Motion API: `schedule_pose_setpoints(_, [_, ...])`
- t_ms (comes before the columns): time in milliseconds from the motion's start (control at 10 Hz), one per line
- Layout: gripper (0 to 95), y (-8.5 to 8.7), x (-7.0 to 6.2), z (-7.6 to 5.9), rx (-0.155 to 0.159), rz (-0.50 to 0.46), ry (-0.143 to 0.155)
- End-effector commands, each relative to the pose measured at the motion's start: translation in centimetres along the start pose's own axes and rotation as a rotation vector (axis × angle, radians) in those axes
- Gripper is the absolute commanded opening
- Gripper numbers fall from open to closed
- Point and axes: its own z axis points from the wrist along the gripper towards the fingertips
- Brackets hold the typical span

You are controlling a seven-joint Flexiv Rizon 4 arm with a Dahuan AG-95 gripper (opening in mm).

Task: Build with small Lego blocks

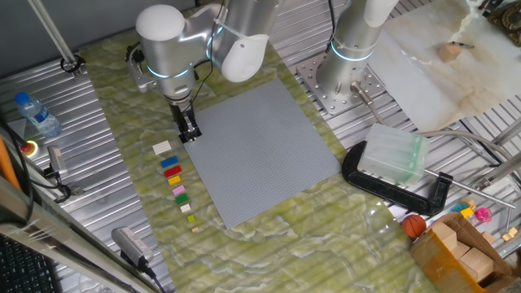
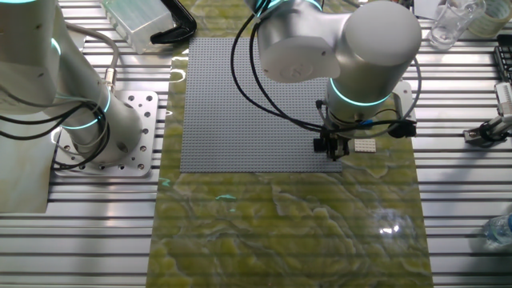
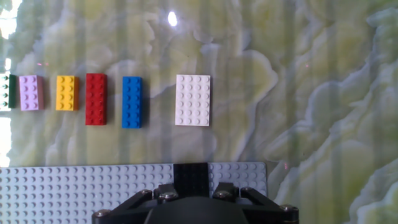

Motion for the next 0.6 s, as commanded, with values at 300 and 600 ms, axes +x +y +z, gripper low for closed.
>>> schedule_pose_setpoints(300, [38.0,-0.19,-0.05,5.04,0.010,0.003,0.007])
schedule_pose_setpoints(600, [38.0,-0.22,-0.09,4.61,0.014,0.003,0.020])
